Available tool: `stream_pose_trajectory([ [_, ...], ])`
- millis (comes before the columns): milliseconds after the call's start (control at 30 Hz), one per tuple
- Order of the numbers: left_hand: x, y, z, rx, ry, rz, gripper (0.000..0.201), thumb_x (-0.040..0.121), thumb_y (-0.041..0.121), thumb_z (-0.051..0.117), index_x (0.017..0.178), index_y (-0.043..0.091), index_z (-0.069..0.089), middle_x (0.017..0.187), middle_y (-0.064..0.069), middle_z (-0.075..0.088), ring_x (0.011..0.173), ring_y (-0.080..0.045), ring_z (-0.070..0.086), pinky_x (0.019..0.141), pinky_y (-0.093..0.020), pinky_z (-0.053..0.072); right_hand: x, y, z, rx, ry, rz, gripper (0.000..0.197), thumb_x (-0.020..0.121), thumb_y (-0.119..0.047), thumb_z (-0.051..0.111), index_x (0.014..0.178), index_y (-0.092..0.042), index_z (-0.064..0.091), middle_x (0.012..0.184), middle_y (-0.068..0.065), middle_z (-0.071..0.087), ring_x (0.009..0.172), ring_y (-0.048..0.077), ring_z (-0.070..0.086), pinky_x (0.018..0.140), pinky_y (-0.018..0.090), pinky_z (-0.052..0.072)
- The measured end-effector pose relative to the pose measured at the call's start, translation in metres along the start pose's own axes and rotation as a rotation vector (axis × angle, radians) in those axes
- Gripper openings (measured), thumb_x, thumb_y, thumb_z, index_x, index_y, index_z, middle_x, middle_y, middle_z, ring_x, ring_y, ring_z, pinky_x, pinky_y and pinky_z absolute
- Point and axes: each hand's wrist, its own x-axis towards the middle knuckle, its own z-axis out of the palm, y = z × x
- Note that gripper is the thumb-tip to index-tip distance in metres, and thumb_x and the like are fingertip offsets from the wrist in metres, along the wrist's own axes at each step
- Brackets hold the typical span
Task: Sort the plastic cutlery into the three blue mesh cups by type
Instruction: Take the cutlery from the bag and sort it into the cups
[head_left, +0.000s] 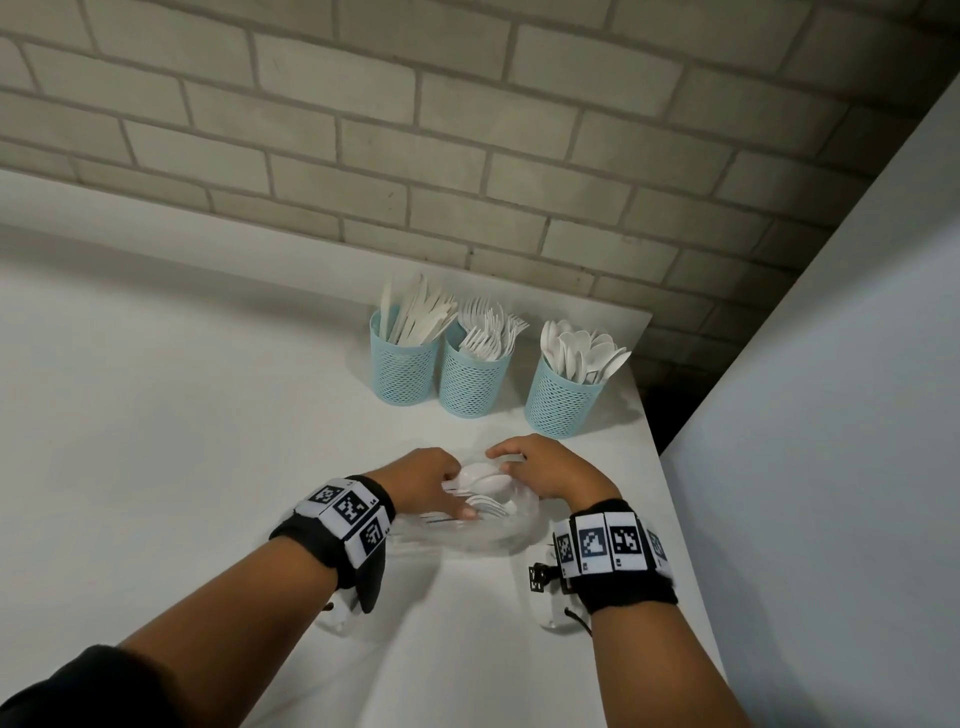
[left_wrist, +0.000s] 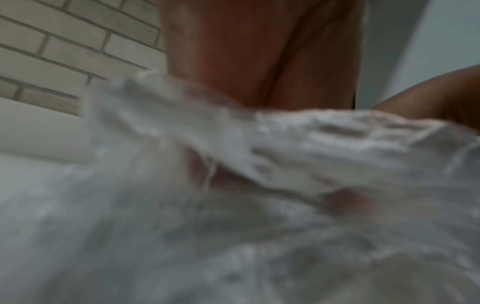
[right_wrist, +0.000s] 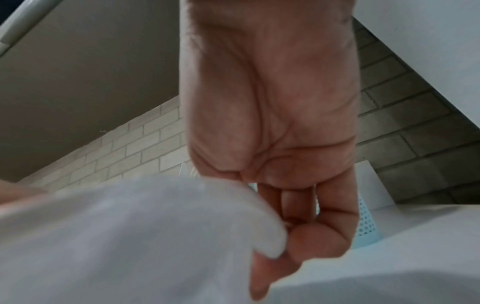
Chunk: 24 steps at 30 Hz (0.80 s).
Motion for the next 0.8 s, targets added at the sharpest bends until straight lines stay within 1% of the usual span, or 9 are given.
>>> stream_pose_trajectory([
  [100,0.001,-0.003,-0.002,-0.037,0.038,-0.018,0.032,0.082,0.030,0.068,0.063,0.014,0.047,0.064,0.002,0.046,0.061,-0.014,0.041,0.053,-0.023,0.026,0.000,0.003,0.002,0.029,0.015,0.000,0.034,0.094,-0.007,0.045,0.122,-0.019,0.061,0.129,0.004,0.058,0.113,0.020,0.054,0.088,0.023,0.040],
  [233,0.001,-0.005,-0.004,-0.100,0.001,-0.025,0.034,0.091,0.028,0.058,0.061,0.020,0.043,0.061,0.007,0.044,0.055,-0.007,0.039,0.052,-0.018,0.029,0.000,0.004,0.003,0.017,0.014,-0.006,0.033,0.094,-0.007,0.044,0.120,-0.017,0.062,0.123,0.006,0.061,0.106,0.021,0.057,0.081,0.022,0.038],
  [333,-0.001,-0.001,-0.007,-0.292,0.002,-0.035,0.025,0.098,0.028,0.044,0.078,0.016,0.053,0.067,0.006,0.051,0.058,-0.006,0.047,0.056,-0.013,0.038,0.000,0.005,0.002,0.041,0.026,0.001,0.032,0.095,-0.008,0.045,0.121,-0.017,0.060,0.127,0.007,0.059,0.107,0.019,0.056,0.081,0.021,0.039],
  [433,-0.004,0.005,-0.014,-0.434,0.075,-0.018,0.029,0.100,0.031,0.038,0.096,0.011,0.059,0.072,0.004,0.045,0.061,-0.007,0.042,0.058,-0.015,0.036,-0.002,0.004,0.000,0.060,0.032,-0.003,0.035,0.096,-0.007,0.044,0.126,-0.018,0.057,0.131,0.006,0.056,0.105,0.016,0.053,0.080,0.022,0.040],
  [500,-0.005,0.009,-0.020,-0.509,0.080,-0.025,0.034,0.099,0.036,0.038,0.105,0.011,0.061,0.073,0.005,0.043,0.062,-0.008,0.039,0.058,-0.017,0.033,-0.003,0.003,-0.001,0.066,0.034,-0.009,0.035,0.096,-0.007,0.044,0.127,-0.017,0.056,0.132,0.006,0.055,0.110,0.019,0.054,0.079,0.024,0.043],
  [533,-0.004,0.010,-0.021,-0.559,0.061,-0.032,0.032,0.098,0.037,0.040,0.104,0.012,0.060,0.073,0.004,0.041,0.061,-0.009,0.037,0.058,-0.018,0.032,-0.003,0.002,-0.002,0.061,0.039,-0.014,0.035,0.096,-0.007,0.044,0.127,-0.017,0.056,0.133,0.006,0.054,0.115,0.020,0.053,0.082,0.025,0.043],
  [633,-0.004,0.013,-0.021,-0.654,0.031,-0.049,0.017,0.095,0.030,0.051,0.085,0.017,0.049,0.069,0.002,0.036,0.058,-0.010,0.032,0.053,-0.020,0.030,-0.003,0.000,-0.005,0.055,0.053,-0.031,0.036,0.095,-0.006,0.045,0.127,-0.017,0.056,0.134,0.006,0.053,0.120,0.021,0.050,0.089,0.026,0.042],
  [733,-0.004,0.016,-0.019,-0.774,0.042,-0.077,0.011,0.095,0.022,0.051,0.090,0.013,0.049,0.067,0.001,0.036,0.054,-0.010,0.029,0.049,-0.019,0.027,-0.002,-0.001,-0.007,0.063,0.071,-0.032,0.036,0.095,-0.006,0.045,0.127,-0.017,0.057,0.131,0.007,0.054,0.120,0.021,0.050,0.091,0.028,0.043],
  [800,-0.005,0.015,-0.018,-0.636,0.057,-0.048,0.009,0.093,0.020,0.054,0.089,0.012,0.051,0.069,0.002,0.042,0.058,-0.011,0.036,0.051,-0.017,0.031,-0.002,-0.002,-0.007,0.074,0.079,-0.026,0.034,0.095,-0.007,0.044,0.125,-0.015,0.057,0.117,0.005,0.057,0.111,0.020,0.053,0.086,0.026,0.044],
])
